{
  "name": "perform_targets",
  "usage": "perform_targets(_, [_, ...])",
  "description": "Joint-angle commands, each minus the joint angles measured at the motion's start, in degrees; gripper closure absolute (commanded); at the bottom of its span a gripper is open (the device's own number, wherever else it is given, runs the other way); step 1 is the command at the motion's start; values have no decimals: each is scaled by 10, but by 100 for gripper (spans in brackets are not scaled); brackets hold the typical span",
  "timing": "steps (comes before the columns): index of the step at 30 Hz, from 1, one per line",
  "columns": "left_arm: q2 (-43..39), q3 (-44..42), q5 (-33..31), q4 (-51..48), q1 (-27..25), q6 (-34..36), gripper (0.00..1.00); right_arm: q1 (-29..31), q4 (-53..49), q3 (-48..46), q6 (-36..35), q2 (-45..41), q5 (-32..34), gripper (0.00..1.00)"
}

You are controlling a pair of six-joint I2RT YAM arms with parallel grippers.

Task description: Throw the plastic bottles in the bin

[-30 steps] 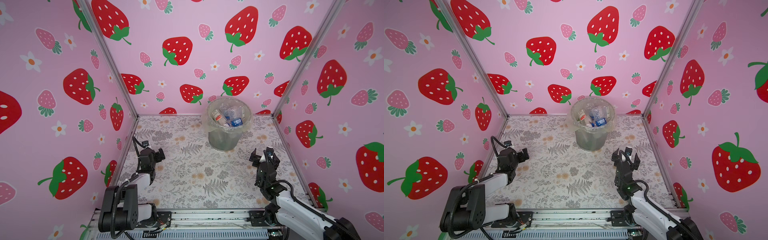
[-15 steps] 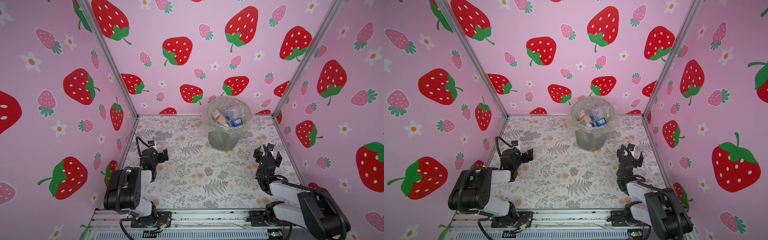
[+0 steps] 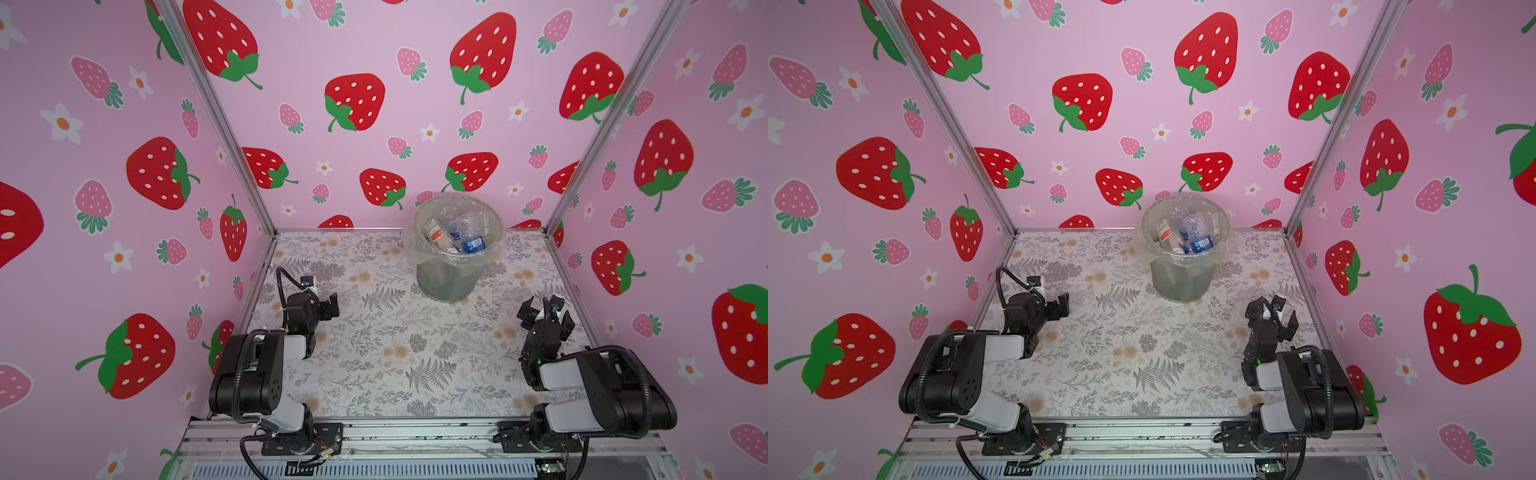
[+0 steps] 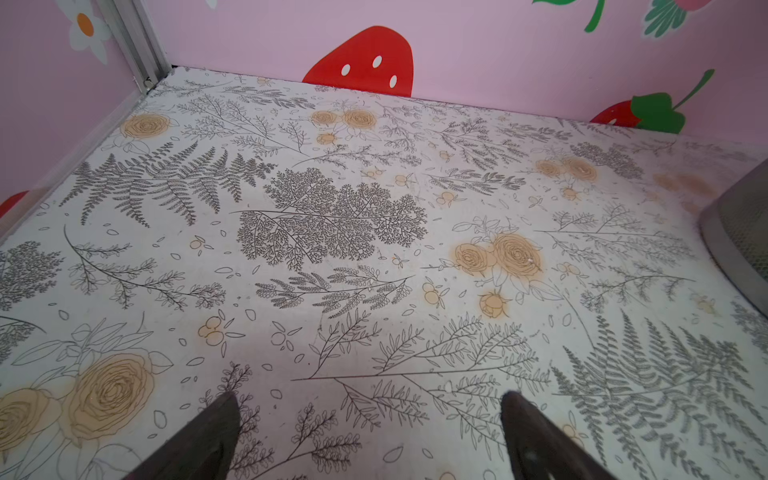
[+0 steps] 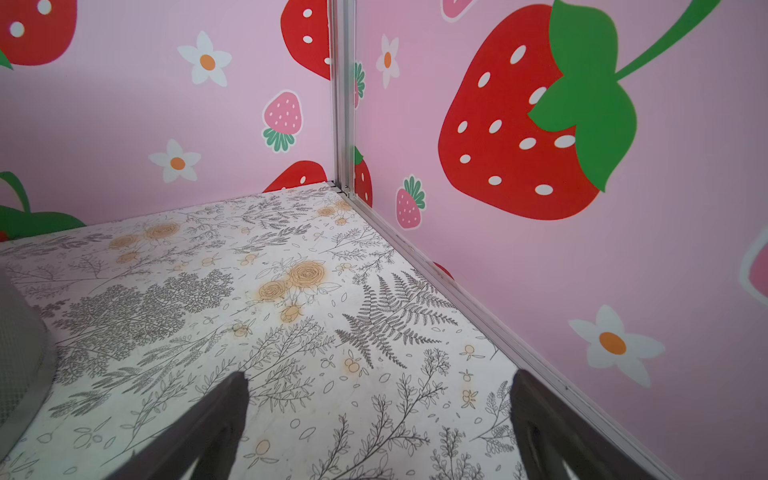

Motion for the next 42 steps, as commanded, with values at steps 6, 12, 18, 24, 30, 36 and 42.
perform_targets(6, [-4, -9, -30, 39, -17, 17, 1, -11, 47, 0, 5, 5, -52, 1])
perform_targets(12, [3, 19, -20, -7, -3, 7, 1, -17, 27, 29, -32, 35, -149, 1])
perform_targets(18, [1, 17, -22, -3, -5, 7, 1, -18, 40, 56, -55, 91, -198, 1])
perform_targets(24, [1, 16, -22, -2, -5, 7, 1, -18, -37, 89, -63, 84, -221, 1])
perform_targets(30, [1, 16, -22, -2, -5, 7, 1, -17, -24, 84, -65, 83, -217, 1])
perform_targets(36, [1, 17, -24, -4, -7, 8, 1, -11, -24, 85, -71, 85, -210, 1])
perform_targets(42, [1, 17, -27, -4, -8, 9, 1, -11, -24, 85, -71, 84, -210, 1])
